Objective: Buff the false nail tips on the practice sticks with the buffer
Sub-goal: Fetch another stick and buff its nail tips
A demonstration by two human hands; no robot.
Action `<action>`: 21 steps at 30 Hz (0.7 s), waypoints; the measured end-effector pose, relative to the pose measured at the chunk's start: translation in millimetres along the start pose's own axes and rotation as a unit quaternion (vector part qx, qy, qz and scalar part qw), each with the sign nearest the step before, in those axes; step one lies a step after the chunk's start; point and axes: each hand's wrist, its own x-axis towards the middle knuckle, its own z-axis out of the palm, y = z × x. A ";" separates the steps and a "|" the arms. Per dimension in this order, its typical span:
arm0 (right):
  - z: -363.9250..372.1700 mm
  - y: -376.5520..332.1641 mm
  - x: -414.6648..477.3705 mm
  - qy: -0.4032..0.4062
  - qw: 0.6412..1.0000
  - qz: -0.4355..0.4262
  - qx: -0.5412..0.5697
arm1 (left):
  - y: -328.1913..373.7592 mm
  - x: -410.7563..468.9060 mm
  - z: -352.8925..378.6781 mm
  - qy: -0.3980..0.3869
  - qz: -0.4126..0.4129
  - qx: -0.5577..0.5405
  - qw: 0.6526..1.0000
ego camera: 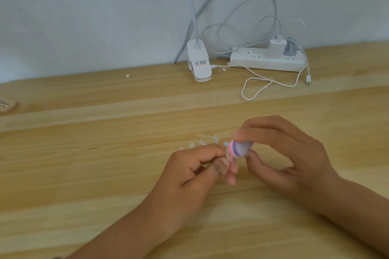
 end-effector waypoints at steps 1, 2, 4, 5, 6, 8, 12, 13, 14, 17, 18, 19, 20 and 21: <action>1.6 -2.1 -0.5 -0.001 1.000 -0.008 0.002 | 0.5 0.1 0.3 -0.004 0.002 -0.006 1.000; 3.2 -3.7 -1.0 -0.005 1.000 -0.019 0.004 | 0.4 0.0 0.5 -0.007 0.003 -0.010 1.000; 2.0 -2.4 -0.8 -0.010 1.000 -0.019 -0.003 | -0.9 -0.8 -0.3 -0.010 0.002 -0.019 1.000; -0.3 -0.5 0.0 -0.010 1.000 -0.010 -0.008 | -1.3 -1.1 -0.8 -0.014 0.000 -0.028 1.000; -1.6 0.4 0.6 -0.007 1.000 -0.003 -0.009 | -1.1 -1.4 -1.3 -0.019 -0.002 -0.038 0.999; 0.2 -2.2 0.0 -0.004 1.000 -0.012 -0.009 | 0.7 -1.4 -2.0 -0.028 0.000 -0.053 0.998; 0.0 0.8 0.0 -0.009 0.999 -0.019 -0.028 | 1.5 -0.9 -3.1 -0.029 -0.011 -0.077 0.997; -1.8 2.8 0.6 -0.007 1.000 -0.010 -0.028 | 1.7 -1.0 -3.1 -0.026 -0.015 -0.079 0.996; -1.9 3.2 1.0 -0.005 1.000 -0.010 -0.026 | 2.6 -1.4 -3.3 -0.024 -0.017 -0.081 0.996; 3.7 -0.8 -1.8 -0.010 0.998 -0.051 -0.036 | 5.9 -1.0 -3.4 -0.028 -0.023 -0.093 0.995; 3.5 0.4 -2.1 -0.011 0.997 -0.054 -0.048 | 5.7 -0.6 -3.7 -0.028 -0.033 -0.103 0.994; 1.5 2.7 -1.2 -0.009 0.997 -0.046 -0.057 | 5.1 -0.3 -4.1 -0.029 -0.046 -0.115 0.992; -0.7 4.6 -0.3 -0.003 0.997 -0.036 -0.061 | 4.3 -0.4 -4.7 -0.030 -0.057 -0.123 0.990; -1.6 5.4 -0.3 0.001 0.998 -0.032 -0.060 | 3.7 -0.5 -5.1 -0.035 -0.064 -0.128 0.989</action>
